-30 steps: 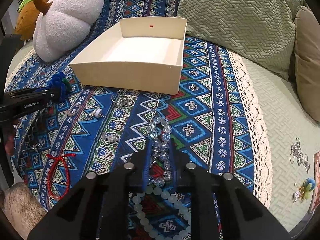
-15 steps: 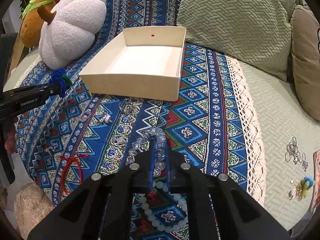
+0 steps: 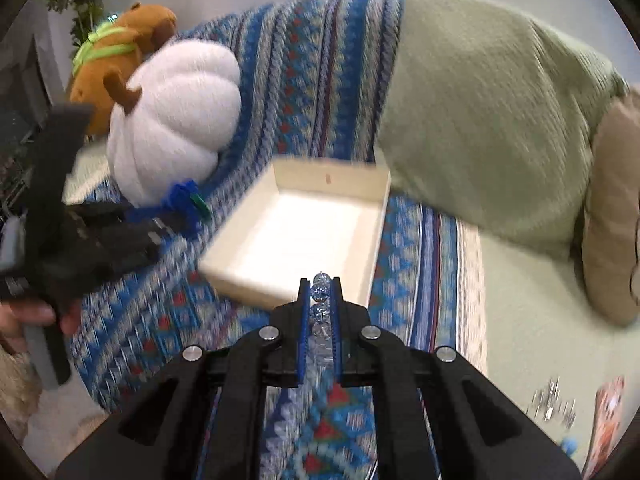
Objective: Organize jewelry
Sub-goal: 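Lower the clear bead bracelet into the tray with the right tool while the left tool carries the flower over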
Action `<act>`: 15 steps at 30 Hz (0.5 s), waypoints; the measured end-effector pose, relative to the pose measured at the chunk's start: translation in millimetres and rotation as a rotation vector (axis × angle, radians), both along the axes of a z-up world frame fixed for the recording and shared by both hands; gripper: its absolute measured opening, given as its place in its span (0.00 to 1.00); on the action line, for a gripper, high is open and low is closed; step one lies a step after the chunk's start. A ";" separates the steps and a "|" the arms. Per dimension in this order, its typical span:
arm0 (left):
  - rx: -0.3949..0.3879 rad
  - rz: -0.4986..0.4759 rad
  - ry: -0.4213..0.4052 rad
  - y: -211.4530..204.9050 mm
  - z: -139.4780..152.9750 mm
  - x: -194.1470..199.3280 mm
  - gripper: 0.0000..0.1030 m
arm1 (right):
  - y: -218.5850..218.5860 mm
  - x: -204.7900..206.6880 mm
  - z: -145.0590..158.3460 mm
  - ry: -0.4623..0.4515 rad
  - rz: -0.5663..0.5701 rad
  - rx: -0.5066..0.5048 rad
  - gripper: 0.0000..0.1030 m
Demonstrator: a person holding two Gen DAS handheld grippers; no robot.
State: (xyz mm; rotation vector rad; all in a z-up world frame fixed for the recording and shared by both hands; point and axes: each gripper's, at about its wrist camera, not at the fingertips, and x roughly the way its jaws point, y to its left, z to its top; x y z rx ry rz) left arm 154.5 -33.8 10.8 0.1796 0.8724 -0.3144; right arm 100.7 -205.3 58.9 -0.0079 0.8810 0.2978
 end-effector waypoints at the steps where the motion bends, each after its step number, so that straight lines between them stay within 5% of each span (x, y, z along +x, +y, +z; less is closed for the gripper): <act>1: 0.002 -0.007 0.001 -2.8 0.2 4.1 0.25 | 0.9 8.3 3.1 -0.011 0.009 0.002 0.10; 6: 0.022 -0.038 0.025 -22.6 -12.1 32.0 0.25 | 4.2 53.6 4.0 -0.029 0.027 0.010 0.10; 15: 0.062 -0.039 0.088 -41.9 -48.2 79.0 0.22 | 12.0 115.0 -42.4 0.046 0.033 -0.015 0.11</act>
